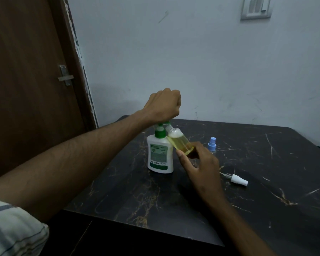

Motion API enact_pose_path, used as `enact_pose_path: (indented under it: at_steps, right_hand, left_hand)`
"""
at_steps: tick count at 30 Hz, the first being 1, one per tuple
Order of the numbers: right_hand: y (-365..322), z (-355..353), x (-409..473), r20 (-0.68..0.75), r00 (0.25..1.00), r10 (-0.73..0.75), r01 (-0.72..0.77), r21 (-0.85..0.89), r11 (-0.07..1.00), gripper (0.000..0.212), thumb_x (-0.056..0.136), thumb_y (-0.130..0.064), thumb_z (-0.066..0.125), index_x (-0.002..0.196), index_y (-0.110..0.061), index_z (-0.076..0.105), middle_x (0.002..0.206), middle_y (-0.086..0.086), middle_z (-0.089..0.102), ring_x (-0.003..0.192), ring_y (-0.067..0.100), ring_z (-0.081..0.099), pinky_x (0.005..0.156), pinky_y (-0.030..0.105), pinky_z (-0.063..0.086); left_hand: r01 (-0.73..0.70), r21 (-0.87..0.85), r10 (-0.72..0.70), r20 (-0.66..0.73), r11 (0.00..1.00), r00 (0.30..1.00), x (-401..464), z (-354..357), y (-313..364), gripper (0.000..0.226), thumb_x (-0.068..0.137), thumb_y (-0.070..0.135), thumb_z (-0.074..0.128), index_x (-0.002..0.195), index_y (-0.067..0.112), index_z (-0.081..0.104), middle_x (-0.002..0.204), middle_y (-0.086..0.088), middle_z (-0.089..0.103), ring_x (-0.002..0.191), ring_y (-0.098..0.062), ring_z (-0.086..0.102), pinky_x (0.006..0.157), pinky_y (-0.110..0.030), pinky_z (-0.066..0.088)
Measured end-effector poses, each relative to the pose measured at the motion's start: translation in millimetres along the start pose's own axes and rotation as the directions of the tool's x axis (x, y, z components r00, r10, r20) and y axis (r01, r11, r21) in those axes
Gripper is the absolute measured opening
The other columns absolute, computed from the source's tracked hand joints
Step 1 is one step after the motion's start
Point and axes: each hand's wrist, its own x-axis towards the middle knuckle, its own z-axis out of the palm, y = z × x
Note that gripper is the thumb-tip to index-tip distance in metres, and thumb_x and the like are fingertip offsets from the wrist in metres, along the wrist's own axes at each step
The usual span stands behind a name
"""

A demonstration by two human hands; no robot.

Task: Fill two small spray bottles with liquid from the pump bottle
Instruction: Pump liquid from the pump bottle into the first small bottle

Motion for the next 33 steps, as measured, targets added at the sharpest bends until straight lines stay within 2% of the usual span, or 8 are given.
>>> enact_pose_path:
  at_steps: [11,17,19,21,24,27,31,33]
  right_hand:
    - [5.9,2.1,0.1,0.002,1.000,0.007,-0.007,0.001,1.000,0.035,0.096,-0.066,0.055,0.103,-0.032,0.063,0.095,-0.015,0.066,0.090,0.003,0.063,0.076,0.038,0.058]
    - [6.4,1.4,0.1,0.021,0.999,0.024,-0.024,-0.011,1.000,0.030,0.097,-0.060,0.060,0.106,-0.032,0.064,0.096,-0.015,0.066,0.091,0.002,0.063,0.077,0.036,0.058]
    - [4.8,1.4,-0.2,0.026,0.999,0.024,-0.024,-0.009,1.000,0.028,0.096,-0.057,0.062,0.106,-0.031,0.064,0.096,-0.014,0.067,0.091,0.001,0.063,0.077,0.032,0.058]
    - [2.6,1.1,-0.6,0.030,0.999,0.023,-0.023,-0.007,1.000,0.026,0.096,-0.055,0.063,0.105,-0.030,0.065,0.095,-0.015,0.067,0.090,0.001,0.064,0.077,0.030,0.058]
    - [0.8,-0.2,-0.4,0.028,0.999,0.021,-0.021,-0.005,1.000,0.026,0.096,-0.053,0.065,0.104,-0.029,0.066,0.093,-0.015,0.067,0.087,0.002,0.064,0.075,0.027,0.056]
    - [0.9,-0.5,0.1,0.031,0.999,0.022,-0.022,-0.001,1.000,0.029,0.095,-0.054,0.064,0.105,-0.027,0.066,0.093,-0.014,0.067,0.087,0.002,0.064,0.075,0.025,0.056]
    - [4.8,2.0,1.3,0.050,0.998,0.028,-0.028,-0.011,1.000,0.033,0.095,-0.059,0.059,0.107,-0.029,0.065,0.097,-0.014,0.067,0.090,0.000,0.063,0.077,0.026,0.057]
    - [5.9,2.0,0.7,0.044,0.999,0.027,-0.026,-0.015,1.000,0.034,0.094,-0.060,0.059,0.107,-0.030,0.064,0.097,-0.014,0.067,0.090,0.000,0.063,0.077,0.028,0.057]
  left_hand:
    - [0.056,-0.036,-0.057,-0.017,0.998,0.998,-0.4,3.3,-3.6,0.036,0.071,-0.005,0.046,0.055,0.024,0.034,0.056,0.008,0.035,0.052,-0.012,0.033,0.055,-0.030,0.031]
    - [0.076,-0.027,-0.075,0.016,0.997,0.997,1.8,8.7,-5.6,0.033,0.075,-0.002,0.049,0.058,0.025,0.040,0.063,0.007,0.047,0.057,-0.014,0.045,0.059,-0.033,0.040]
    - [0.063,-0.025,-0.062,0.026,0.998,0.998,0.0,10.8,-5.9,0.034,0.075,-0.001,0.050,0.058,0.026,0.039,0.063,0.007,0.047,0.056,-0.014,0.046,0.060,-0.036,0.046]
    - [0.058,-0.026,-0.057,0.026,0.998,0.998,-0.8,12.0,-7.3,0.031,0.076,0.001,0.051,0.060,0.026,0.042,0.072,0.003,0.056,0.062,-0.017,0.054,0.064,-0.041,0.054]
    - [0.050,-0.003,-0.050,0.048,0.999,0.998,0.9,10.0,-5.8,0.028,0.079,0.002,0.053,0.066,0.026,0.045,0.083,-0.001,0.063,0.070,-0.020,0.058,0.063,-0.037,0.047]
    - [0.045,0.002,-0.045,0.032,0.999,0.998,2.2,6.4,-4.7,0.031,0.081,0.001,0.054,0.066,0.026,0.044,0.078,0.003,0.059,0.068,-0.018,0.055,0.058,-0.030,0.037]
    - [0.040,0.009,-0.040,0.031,0.999,0.999,1.9,9.6,-4.5,0.019,0.082,0.002,0.053,0.074,0.019,0.056,0.081,0.002,0.062,0.071,-0.020,0.058,0.063,-0.034,0.044]
    - [0.032,0.008,-0.032,0.043,0.999,0.999,-0.2,11.9,-2.6,0.025,0.078,0.000,0.052,0.066,0.022,0.049,0.072,0.003,0.056,0.065,-0.018,0.054,0.063,-0.035,0.044]
